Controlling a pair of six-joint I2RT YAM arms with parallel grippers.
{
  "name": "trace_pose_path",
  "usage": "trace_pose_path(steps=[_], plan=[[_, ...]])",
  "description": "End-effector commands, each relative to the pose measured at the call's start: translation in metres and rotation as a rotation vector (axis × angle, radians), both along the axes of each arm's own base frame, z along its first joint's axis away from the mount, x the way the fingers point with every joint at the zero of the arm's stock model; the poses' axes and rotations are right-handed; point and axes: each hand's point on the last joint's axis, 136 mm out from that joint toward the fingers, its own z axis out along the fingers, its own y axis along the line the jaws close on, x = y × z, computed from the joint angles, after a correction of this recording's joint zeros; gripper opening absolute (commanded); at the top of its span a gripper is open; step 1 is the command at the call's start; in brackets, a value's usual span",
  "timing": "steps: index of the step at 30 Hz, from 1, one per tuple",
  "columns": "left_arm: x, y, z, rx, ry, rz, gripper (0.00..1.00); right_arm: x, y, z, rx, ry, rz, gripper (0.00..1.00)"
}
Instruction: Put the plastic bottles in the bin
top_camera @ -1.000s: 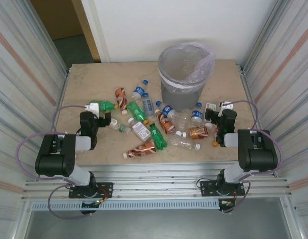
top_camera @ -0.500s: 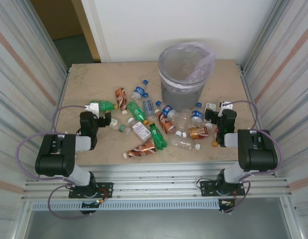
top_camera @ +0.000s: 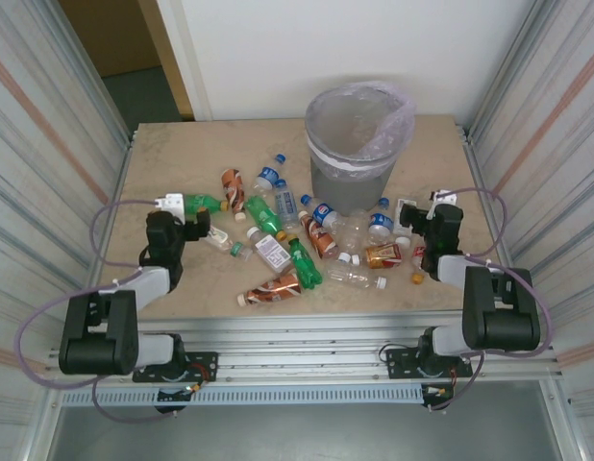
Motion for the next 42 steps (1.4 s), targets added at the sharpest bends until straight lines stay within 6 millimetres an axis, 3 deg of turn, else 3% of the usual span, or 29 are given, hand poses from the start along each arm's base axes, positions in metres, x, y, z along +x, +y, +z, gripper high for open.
trace_pose_path(steps=[1,7,10,17,22,33,42], plan=[[-0.005,0.013,0.025,-0.02,-0.021,0.074,0.99,-0.002,-0.01,0.021,0.012,-0.016,-0.06,0.98],[-0.034,0.037,0.044,-0.109,0.075,0.27,0.99,-0.013,-0.016,0.039,0.029,-0.008,-0.112,0.98],[-0.052,0.037,0.044,-0.184,0.126,0.312,0.99,-0.02,-0.017,0.046,0.055,0.0,-0.136,0.98],[-0.112,0.048,0.006,-0.25,0.436,0.511,0.99,-0.041,-0.022,0.063,0.108,0.039,-0.209,0.98],[-0.135,0.051,-0.011,-0.189,0.606,0.535,0.99,-0.056,-0.025,0.081,0.114,-0.002,-0.234,0.97],[-0.122,0.059,-0.041,-0.033,0.895,0.505,0.99,-0.08,-0.037,0.128,0.05,-0.101,-0.3,0.98],[-0.117,0.048,-0.062,-0.169,1.008,0.383,0.99,-0.09,-0.041,0.138,0.04,-0.137,-0.328,0.97]])
